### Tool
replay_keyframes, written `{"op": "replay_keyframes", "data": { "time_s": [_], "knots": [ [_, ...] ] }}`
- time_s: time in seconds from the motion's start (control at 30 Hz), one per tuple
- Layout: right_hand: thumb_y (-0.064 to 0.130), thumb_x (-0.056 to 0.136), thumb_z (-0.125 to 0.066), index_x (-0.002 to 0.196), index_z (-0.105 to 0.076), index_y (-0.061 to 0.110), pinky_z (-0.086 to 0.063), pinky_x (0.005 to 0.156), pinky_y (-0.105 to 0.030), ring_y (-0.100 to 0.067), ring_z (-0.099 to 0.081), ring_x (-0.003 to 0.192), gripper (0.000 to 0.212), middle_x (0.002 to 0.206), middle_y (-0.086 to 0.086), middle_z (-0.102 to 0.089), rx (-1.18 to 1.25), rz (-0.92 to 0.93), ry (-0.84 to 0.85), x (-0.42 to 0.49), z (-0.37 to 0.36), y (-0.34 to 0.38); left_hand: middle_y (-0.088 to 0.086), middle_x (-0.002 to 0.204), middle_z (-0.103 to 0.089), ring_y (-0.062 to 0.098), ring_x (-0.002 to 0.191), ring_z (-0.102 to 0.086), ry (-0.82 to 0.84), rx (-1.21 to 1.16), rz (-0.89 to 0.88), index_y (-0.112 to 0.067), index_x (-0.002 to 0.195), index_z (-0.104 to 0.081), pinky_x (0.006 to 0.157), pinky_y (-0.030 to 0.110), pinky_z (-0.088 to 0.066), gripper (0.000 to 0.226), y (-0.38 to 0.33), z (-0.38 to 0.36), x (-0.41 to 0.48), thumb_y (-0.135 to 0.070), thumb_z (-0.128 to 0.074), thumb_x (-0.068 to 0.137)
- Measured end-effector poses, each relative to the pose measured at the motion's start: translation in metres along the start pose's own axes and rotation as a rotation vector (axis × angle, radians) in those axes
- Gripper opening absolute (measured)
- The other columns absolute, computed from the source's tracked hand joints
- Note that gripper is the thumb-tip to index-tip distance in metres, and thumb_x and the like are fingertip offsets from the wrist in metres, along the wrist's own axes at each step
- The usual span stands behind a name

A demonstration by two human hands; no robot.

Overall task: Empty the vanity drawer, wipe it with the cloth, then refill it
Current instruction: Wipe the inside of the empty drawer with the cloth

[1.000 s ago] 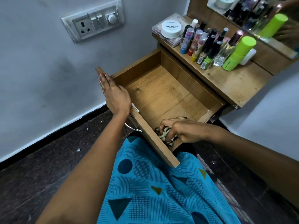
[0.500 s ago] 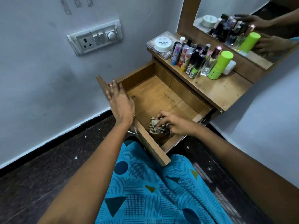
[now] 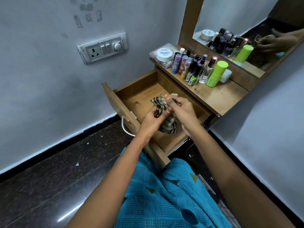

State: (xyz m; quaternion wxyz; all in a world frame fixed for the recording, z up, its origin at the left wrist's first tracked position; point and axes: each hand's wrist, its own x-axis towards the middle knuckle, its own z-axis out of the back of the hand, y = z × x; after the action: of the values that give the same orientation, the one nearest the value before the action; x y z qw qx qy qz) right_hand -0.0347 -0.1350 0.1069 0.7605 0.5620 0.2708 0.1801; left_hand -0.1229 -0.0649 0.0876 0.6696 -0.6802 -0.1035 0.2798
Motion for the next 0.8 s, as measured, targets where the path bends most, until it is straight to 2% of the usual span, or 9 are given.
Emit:
{"op": "replay_keyframes", "data": {
  "time_s": [0.1,0.2,0.27,0.33,0.43,0.5,0.57,0.67,0.8],
  "knots": [
    [0.055,0.087,-0.042,0.093,-0.064,0.026,-0.050,0.090,-0.033,-0.013,-0.062,0.098,0.036,0.110,-0.009,-0.065,0.155,-0.010,0.092,-0.012,0.006,0.004,-0.020,0.093,-0.055,-0.012,0.082,-0.052,0.031,-0.021,-0.036,-0.019,0.119,-0.047,0.058,-0.007,-0.039,0.048,-0.001,-0.002,-0.001,-0.019,-0.070,0.077],
    [0.054,0.092,-0.031,0.119,-0.055,0.035,-0.040,0.103,-0.041,-0.020,-0.048,0.121,0.041,0.137,-0.007,-0.045,0.148,-0.007,0.089,-0.014,0.013,0.001,-0.011,0.096,-0.059,-0.007,0.077,-0.059,-0.025,-0.095,-0.047,-0.021,0.118,-0.048,0.061,0.001,-0.047,0.038,0.001,-0.005,-0.005,-0.016,-0.063,0.084],
    [0.044,0.095,-0.035,0.132,-0.041,0.039,-0.036,0.106,-0.044,-0.023,-0.041,0.127,0.038,0.143,-0.004,-0.035,0.140,0.002,0.028,-0.014,0.017,-0.001,-0.004,0.099,-0.063,0.006,0.086,-0.062,-0.063,-0.203,0.019,-0.020,0.120,-0.051,0.075,0.018,-0.051,0.029,0.000,-0.008,-0.008,-0.020,-0.051,0.091],
    [0.036,0.093,-0.047,0.139,-0.030,0.035,-0.044,0.094,-0.038,-0.021,-0.044,0.122,0.050,0.138,-0.006,-0.040,0.157,-0.010,-0.035,-0.014,0.022,-0.002,0.001,0.092,-0.066,0.013,0.084,-0.062,-0.078,-0.340,0.084,-0.014,0.111,-0.057,0.076,0.027,-0.050,0.024,0.000,-0.008,-0.009,-0.019,-0.042,0.093],
    [0.039,0.085,-0.057,0.141,-0.030,0.017,-0.045,0.072,-0.022,-0.015,-0.050,0.109,0.066,0.130,-0.006,-0.050,0.221,-0.131,-0.006,-0.014,0.028,-0.003,0.000,0.079,-0.068,0.010,0.067,-0.065,-0.049,-0.473,0.164,-0.016,0.097,-0.059,0.058,0.022,-0.052,0.024,0.003,-0.007,-0.007,-0.026,-0.037,0.095],
    [0.040,0.082,-0.062,0.132,-0.042,0.009,-0.050,0.071,-0.021,-0.016,-0.057,0.101,0.062,0.121,-0.010,-0.059,0.266,-0.238,0.057,-0.014,0.030,-0.003,-0.003,0.069,-0.070,0.006,0.057,-0.065,-0.004,-0.504,0.191,-0.017,0.097,-0.059,0.049,0.018,-0.051,0.027,0.004,-0.006,-0.007,-0.030,-0.036,0.095],
    [0.033,0.081,-0.065,0.111,-0.056,0.007,-0.055,0.062,-0.017,-0.015,-0.063,0.088,0.040,0.101,-0.008,-0.067,0.281,-0.270,0.104,-0.016,0.032,-0.001,-0.007,0.062,-0.070,0.003,0.054,-0.065,0.056,-0.464,0.192,-0.019,0.094,-0.059,0.047,0.018,-0.050,0.028,0.005,-0.008,-0.006,-0.033,-0.034,0.095],
    [0.013,0.083,-0.064,0.087,-0.058,0.011,-0.055,0.056,-0.015,-0.012,-0.064,0.077,0.007,0.086,-0.006,-0.067,0.325,-0.258,0.038,-0.014,0.036,0.001,-0.005,0.070,-0.071,0.006,0.064,-0.067,0.115,-0.408,0.210,-0.021,0.094,-0.057,0.055,0.023,-0.052,0.026,0.003,-0.014,-0.004,-0.034,-0.035,0.096],
    [0.006,0.080,-0.065,0.079,-0.053,0.019,-0.055,0.060,-0.019,-0.013,-0.065,0.073,0.018,0.081,-0.004,-0.067,0.326,-0.211,-0.111,-0.010,0.052,0.003,0.000,0.097,-0.065,0.013,0.089,-0.063,0.167,-0.232,0.201,-0.024,0.107,-0.056,0.072,0.028,-0.050,0.030,0.000,-0.019,0.000,-0.044,-0.051,0.085]
  ]
}}
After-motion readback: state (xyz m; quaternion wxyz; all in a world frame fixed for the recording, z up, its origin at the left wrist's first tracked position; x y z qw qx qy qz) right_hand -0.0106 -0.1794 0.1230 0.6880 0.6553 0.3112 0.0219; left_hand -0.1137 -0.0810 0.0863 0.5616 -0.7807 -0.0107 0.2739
